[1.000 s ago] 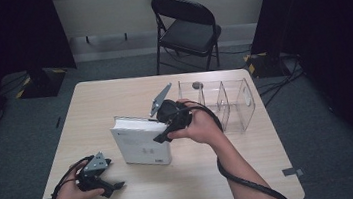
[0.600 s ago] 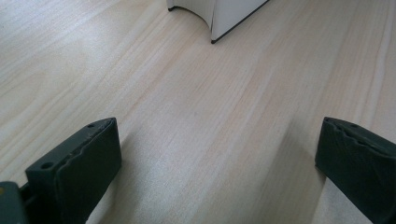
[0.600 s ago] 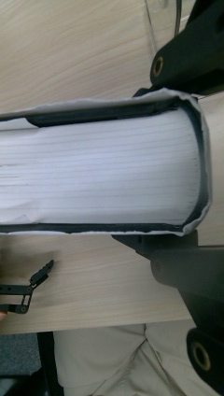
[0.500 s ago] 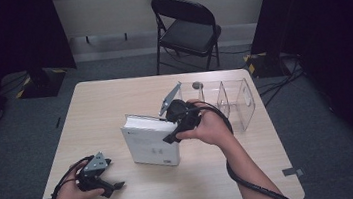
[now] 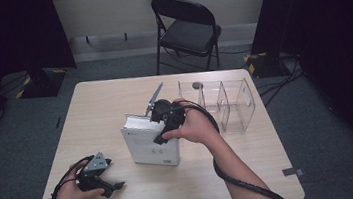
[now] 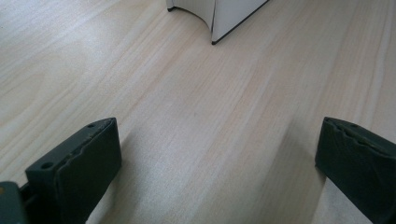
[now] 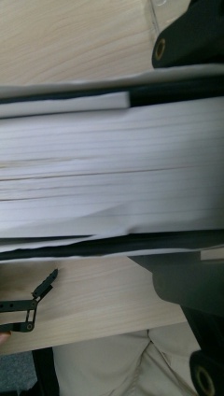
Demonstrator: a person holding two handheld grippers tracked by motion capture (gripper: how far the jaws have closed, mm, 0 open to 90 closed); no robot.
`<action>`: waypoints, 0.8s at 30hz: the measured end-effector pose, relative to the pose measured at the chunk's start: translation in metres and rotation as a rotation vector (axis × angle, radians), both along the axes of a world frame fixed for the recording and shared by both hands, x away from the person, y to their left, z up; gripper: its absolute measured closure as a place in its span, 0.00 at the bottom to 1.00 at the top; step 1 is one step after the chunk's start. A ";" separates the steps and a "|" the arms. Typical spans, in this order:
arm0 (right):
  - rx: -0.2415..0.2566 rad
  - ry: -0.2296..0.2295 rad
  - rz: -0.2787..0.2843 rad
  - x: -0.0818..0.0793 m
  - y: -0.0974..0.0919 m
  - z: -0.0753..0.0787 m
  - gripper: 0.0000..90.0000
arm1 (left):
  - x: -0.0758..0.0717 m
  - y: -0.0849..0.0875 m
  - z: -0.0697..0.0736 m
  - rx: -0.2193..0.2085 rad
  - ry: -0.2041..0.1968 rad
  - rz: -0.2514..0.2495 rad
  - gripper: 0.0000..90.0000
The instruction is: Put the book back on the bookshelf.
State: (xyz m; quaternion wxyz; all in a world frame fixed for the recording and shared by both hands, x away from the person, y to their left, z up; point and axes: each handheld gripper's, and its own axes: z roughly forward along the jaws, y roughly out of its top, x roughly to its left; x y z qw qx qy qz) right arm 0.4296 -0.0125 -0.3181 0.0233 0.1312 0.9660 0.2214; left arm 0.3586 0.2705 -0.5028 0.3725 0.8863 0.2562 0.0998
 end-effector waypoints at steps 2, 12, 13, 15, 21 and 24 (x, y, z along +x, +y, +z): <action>-0.002 -0.004 -0.002 0.001 0.004 0.000 0.50 | 0.000 0.000 0.000 0.000 0.000 0.000 0.00; -0.019 -0.024 -0.011 -0.004 0.005 0.001 0.57 | 0.000 0.000 0.000 0.001 0.000 -0.002 0.00; -0.022 -0.019 -0.014 -0.005 0.005 0.001 0.57 | 0.000 0.000 0.000 0.001 0.001 -0.002 0.00; -0.025 -0.022 -0.023 -0.006 0.000 0.001 0.57 | 0.000 0.000 0.000 0.000 0.002 -0.003 0.00; -0.038 -0.011 -0.044 -0.011 -0.021 0.003 0.57 | 0.000 0.000 0.000 0.000 0.002 -0.002 0.00; -0.048 -0.011 -0.061 -0.014 -0.029 0.003 0.57 | 0.000 -0.001 0.000 0.000 -0.007 0.005 0.00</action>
